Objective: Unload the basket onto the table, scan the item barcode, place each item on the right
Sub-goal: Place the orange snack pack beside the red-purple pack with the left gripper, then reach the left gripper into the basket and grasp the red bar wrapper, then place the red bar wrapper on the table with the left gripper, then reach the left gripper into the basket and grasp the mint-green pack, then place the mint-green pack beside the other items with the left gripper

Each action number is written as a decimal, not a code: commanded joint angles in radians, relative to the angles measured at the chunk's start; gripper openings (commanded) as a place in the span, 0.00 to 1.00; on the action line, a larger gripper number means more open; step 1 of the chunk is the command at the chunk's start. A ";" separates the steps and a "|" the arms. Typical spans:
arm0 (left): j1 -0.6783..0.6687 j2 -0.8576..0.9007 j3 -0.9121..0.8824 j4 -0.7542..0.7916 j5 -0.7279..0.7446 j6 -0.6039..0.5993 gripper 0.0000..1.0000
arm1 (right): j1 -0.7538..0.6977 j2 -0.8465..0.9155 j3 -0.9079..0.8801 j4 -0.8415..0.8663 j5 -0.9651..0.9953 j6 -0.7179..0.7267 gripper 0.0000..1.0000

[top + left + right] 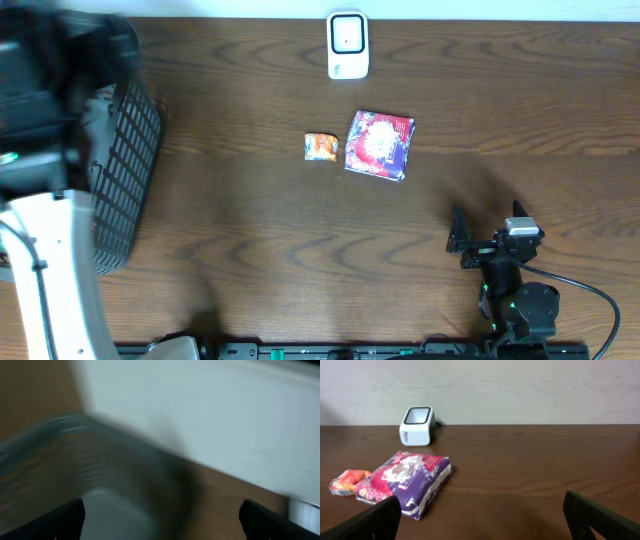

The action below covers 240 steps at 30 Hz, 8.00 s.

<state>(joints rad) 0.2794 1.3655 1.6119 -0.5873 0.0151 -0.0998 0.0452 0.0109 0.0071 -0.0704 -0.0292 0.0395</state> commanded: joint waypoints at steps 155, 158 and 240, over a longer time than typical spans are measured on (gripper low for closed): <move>0.528 0.259 -0.650 0.381 -0.234 0.971 0.56 | -0.007 -0.006 -0.002 -0.004 0.001 -0.014 0.99; 0.540 0.298 -0.650 0.386 -0.154 0.971 0.55 | -0.007 -0.006 -0.002 -0.004 0.001 -0.014 0.99; -0.752 0.328 -0.651 0.647 -0.211 0.005 0.55 | -0.007 -0.006 -0.002 -0.004 0.001 -0.014 0.99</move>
<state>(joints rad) -0.4870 1.6878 0.9588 0.0704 -0.1364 -0.0792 0.0452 0.0109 0.0071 -0.0704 -0.0292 0.0395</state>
